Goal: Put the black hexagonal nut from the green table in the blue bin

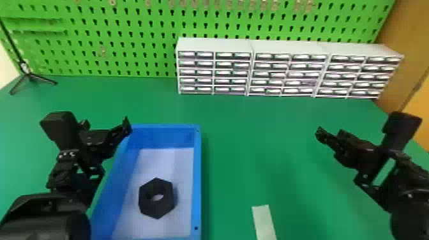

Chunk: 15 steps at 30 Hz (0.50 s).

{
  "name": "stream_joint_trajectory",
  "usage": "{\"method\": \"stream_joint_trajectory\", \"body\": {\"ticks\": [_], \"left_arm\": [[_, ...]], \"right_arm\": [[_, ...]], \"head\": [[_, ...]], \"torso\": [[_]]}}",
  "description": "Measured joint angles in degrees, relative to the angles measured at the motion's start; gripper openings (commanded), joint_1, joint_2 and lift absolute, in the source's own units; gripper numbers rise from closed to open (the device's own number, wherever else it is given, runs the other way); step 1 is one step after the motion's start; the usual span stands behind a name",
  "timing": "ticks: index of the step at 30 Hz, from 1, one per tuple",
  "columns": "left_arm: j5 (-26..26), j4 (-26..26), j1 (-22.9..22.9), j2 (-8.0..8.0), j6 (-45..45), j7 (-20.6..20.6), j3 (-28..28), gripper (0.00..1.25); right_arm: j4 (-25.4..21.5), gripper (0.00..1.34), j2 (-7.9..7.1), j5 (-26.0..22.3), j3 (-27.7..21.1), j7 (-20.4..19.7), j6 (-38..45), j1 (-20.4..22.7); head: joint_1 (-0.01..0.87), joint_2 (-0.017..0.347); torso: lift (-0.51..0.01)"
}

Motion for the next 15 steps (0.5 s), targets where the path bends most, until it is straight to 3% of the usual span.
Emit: {"method": "stream_joint_trajectory", "body": {"ticks": [15], "left_arm": [[-0.4, 0.1, 0.0, -0.1, 0.0, 0.0, 0.3, 1.13]], "right_arm": [[4.4, 0.8, -0.9, -2.8, 2.6, 0.1, -1.6, -0.9]], "head": [[0.692, 0.008]], "torso": [[-0.097]]}}
